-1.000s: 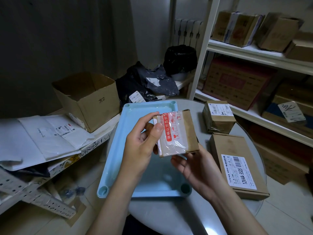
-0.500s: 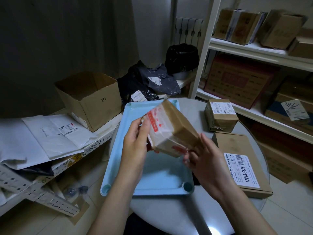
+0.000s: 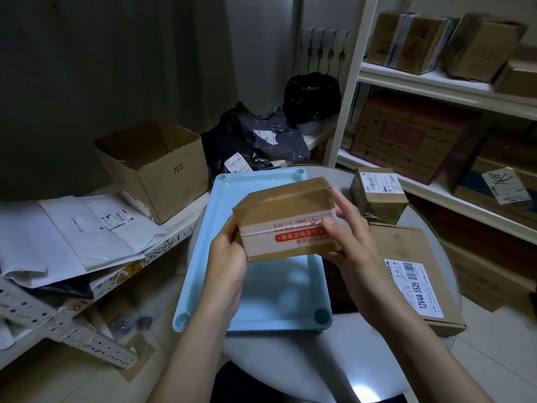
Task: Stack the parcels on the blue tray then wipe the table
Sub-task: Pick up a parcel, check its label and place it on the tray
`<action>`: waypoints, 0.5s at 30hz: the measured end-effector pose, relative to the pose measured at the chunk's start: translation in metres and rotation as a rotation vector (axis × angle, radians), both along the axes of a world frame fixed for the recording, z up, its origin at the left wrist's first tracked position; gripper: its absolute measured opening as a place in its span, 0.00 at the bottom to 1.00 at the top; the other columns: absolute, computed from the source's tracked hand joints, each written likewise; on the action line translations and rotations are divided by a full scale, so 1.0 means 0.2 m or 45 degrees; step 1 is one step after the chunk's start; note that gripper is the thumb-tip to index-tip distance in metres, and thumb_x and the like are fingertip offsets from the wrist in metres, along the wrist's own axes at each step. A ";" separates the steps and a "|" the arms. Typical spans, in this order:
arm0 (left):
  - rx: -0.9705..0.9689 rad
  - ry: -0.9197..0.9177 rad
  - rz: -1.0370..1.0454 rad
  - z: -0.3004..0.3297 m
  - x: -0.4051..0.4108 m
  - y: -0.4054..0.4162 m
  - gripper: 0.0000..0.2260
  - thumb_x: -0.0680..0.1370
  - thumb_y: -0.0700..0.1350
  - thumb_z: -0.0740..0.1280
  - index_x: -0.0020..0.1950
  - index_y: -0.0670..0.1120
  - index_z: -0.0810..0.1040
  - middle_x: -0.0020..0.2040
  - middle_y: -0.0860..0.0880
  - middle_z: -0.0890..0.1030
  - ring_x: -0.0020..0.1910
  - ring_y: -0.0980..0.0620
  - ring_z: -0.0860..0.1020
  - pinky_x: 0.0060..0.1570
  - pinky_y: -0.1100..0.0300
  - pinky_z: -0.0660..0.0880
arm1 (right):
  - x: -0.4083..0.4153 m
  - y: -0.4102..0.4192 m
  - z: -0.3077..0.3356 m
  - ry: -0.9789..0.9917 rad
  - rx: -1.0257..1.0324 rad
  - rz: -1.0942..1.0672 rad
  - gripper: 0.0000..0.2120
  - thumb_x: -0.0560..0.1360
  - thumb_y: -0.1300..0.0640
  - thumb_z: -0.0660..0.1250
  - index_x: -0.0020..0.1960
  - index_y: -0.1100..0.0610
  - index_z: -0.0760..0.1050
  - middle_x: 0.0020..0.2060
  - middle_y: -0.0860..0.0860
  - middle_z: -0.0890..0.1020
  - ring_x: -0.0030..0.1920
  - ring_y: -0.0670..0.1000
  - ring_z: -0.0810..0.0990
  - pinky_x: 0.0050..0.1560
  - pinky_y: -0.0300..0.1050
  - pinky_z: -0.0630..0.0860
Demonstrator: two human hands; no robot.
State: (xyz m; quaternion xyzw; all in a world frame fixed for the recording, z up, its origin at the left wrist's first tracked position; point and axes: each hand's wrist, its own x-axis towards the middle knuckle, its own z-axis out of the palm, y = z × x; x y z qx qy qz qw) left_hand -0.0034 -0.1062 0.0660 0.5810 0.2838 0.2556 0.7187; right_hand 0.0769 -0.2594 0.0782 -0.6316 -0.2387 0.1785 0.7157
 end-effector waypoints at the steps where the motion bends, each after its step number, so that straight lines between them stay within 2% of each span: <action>1: 0.005 0.009 -0.009 0.00 0.00 0.00 0.17 0.81 0.38 0.58 0.53 0.55 0.84 0.51 0.53 0.86 0.56 0.51 0.82 0.62 0.50 0.75 | 0.00 0.00 0.00 0.002 0.002 0.007 0.29 0.68 0.39 0.68 0.68 0.32 0.69 0.68 0.51 0.70 0.62 0.50 0.79 0.62 0.53 0.77; 5: -0.009 -0.007 -0.035 0.00 0.00 0.02 0.18 0.82 0.41 0.58 0.50 0.57 0.85 0.50 0.52 0.87 0.52 0.52 0.83 0.57 0.52 0.77 | 0.00 0.01 -0.03 -0.001 -0.004 -0.016 0.28 0.68 0.38 0.67 0.68 0.31 0.69 0.68 0.53 0.72 0.64 0.50 0.78 0.60 0.50 0.76; 8: -0.130 -0.049 -0.068 -0.01 -0.02 0.02 0.18 0.83 0.51 0.55 0.46 0.55 0.85 0.46 0.51 0.86 0.47 0.51 0.81 0.47 0.54 0.75 | 0.01 0.00 -0.04 -0.040 -0.055 -0.037 0.28 0.69 0.38 0.67 0.68 0.31 0.68 0.69 0.50 0.72 0.65 0.48 0.76 0.66 0.53 0.73; 9: -0.184 -0.057 -0.082 -0.02 -0.02 0.02 0.19 0.82 0.56 0.54 0.47 0.54 0.85 0.46 0.50 0.86 0.47 0.50 0.81 0.47 0.53 0.74 | 0.00 -0.01 -0.04 -0.070 -0.066 -0.051 0.27 0.70 0.40 0.68 0.68 0.31 0.69 0.68 0.47 0.71 0.65 0.46 0.76 0.66 0.52 0.73; 11: -0.231 -0.031 -0.171 -0.03 -0.03 0.03 0.24 0.80 0.64 0.53 0.53 0.53 0.84 0.51 0.48 0.86 0.50 0.48 0.81 0.52 0.49 0.74 | -0.03 -0.02 -0.01 -0.176 -0.073 -0.094 0.26 0.71 0.47 0.69 0.68 0.36 0.72 0.66 0.46 0.70 0.63 0.39 0.75 0.62 0.42 0.75; 12: -0.229 -0.008 -0.221 -0.05 -0.03 0.02 0.25 0.78 0.66 0.54 0.54 0.53 0.84 0.52 0.47 0.86 0.52 0.47 0.82 0.54 0.48 0.75 | -0.04 -0.02 0.01 -0.257 -0.076 -0.117 0.26 0.70 0.50 0.70 0.67 0.40 0.73 0.65 0.47 0.68 0.62 0.35 0.73 0.60 0.36 0.75; 13: -0.232 -0.002 -0.250 -0.05 -0.03 0.01 0.23 0.77 0.66 0.57 0.53 0.53 0.85 0.53 0.47 0.86 0.52 0.49 0.82 0.55 0.49 0.76 | -0.06 -0.01 0.02 -0.358 -0.081 -0.131 0.27 0.69 0.53 0.72 0.67 0.44 0.74 0.66 0.48 0.67 0.64 0.33 0.70 0.60 0.36 0.76; 15: -0.285 -0.044 -0.212 -0.06 -0.02 0.00 0.16 0.74 0.60 0.64 0.52 0.52 0.85 0.52 0.48 0.85 0.49 0.51 0.82 0.51 0.54 0.78 | -0.08 -0.01 0.04 -0.601 -0.102 -0.129 0.30 0.67 0.54 0.76 0.68 0.48 0.73 0.68 0.49 0.65 0.71 0.41 0.65 0.65 0.50 0.75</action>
